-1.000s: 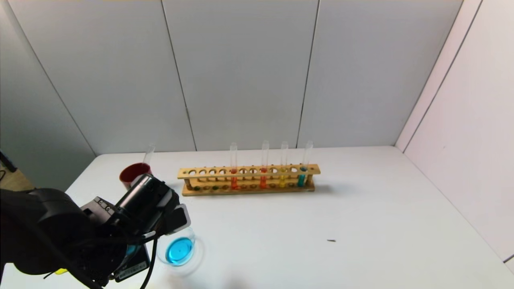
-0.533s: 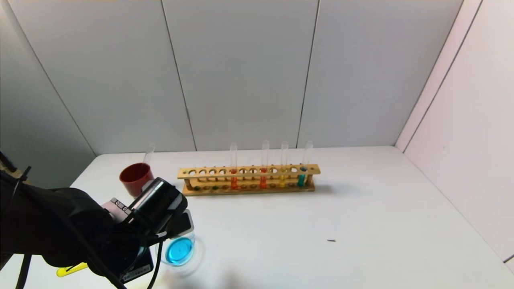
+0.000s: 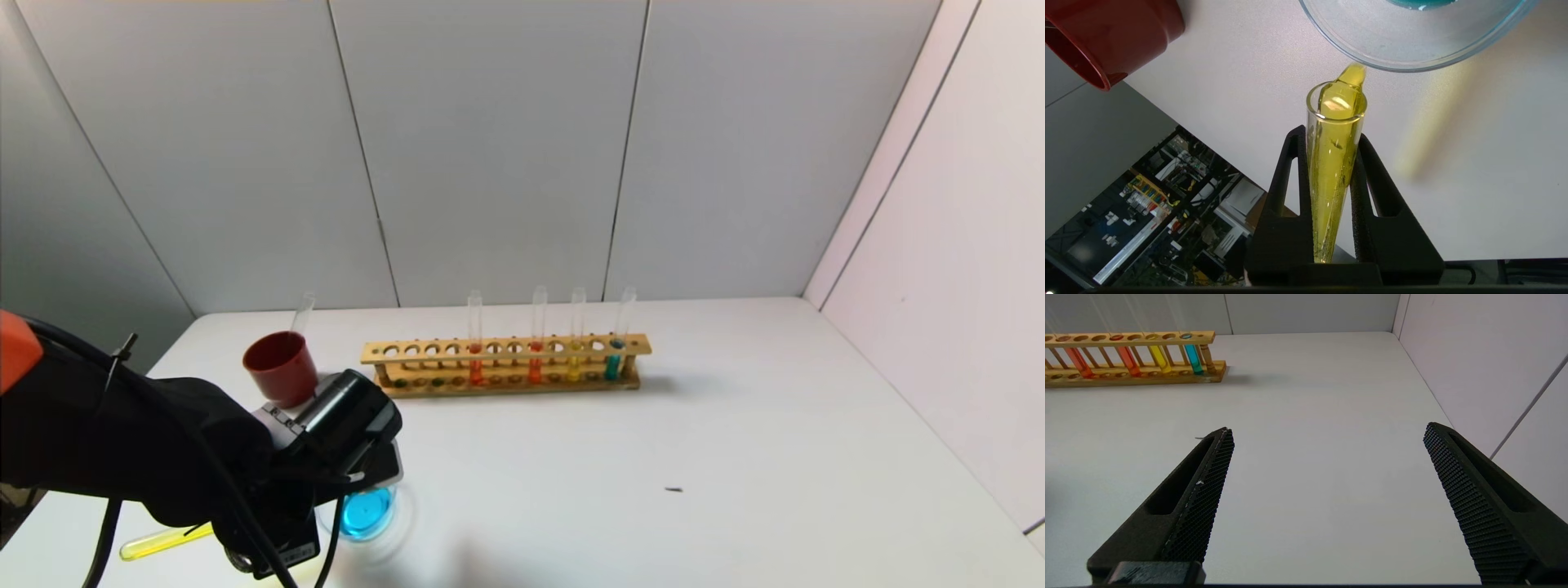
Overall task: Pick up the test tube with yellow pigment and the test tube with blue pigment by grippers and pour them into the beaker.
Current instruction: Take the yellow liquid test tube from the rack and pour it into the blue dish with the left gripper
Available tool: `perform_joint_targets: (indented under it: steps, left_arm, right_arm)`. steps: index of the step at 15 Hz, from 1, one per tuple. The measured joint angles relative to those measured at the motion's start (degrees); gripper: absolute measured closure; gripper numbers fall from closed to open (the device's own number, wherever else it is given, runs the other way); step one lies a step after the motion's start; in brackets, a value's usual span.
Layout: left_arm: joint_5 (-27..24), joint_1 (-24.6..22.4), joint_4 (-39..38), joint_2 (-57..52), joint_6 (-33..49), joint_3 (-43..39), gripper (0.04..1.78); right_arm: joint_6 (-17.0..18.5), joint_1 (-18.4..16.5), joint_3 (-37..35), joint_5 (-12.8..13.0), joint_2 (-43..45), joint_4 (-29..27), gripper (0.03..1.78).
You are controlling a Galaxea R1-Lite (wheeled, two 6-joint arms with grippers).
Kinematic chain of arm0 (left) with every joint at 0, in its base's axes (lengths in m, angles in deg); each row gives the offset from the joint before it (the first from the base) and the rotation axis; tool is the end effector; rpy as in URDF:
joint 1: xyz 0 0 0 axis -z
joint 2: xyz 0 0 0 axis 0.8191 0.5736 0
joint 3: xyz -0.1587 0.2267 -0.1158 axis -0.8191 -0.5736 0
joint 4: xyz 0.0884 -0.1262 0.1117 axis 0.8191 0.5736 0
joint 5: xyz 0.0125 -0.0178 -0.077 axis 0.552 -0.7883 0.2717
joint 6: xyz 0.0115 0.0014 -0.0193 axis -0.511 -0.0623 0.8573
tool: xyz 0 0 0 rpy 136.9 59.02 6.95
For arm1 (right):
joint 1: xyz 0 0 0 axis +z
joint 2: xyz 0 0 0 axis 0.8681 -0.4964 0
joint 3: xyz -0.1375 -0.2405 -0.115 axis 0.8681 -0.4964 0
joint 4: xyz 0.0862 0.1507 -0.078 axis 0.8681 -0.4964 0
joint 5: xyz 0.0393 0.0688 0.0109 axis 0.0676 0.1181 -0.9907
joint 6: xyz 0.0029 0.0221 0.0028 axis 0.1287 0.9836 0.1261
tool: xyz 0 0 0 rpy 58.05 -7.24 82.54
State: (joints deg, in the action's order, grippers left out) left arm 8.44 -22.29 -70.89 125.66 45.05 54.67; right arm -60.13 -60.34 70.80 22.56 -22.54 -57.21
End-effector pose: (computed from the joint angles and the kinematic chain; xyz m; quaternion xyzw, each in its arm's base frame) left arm 0.2171 -0.1238 0.0884 0.5550 0.4844 -0.1268 0.6643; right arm -0.0237 -0.0001 0.0756 0.0076 0.0098 -0.0049 0.9999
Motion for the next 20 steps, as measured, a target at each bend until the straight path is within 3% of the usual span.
perform_joint_targets:
  steps: [20]
  left_arm:
    - [3.15,1.90,17.59,5.75,-0.74,14.56,1.51]
  right_arm:
    - [0.00,0.00,0.00,0.00,0.00,0.00,0.11]
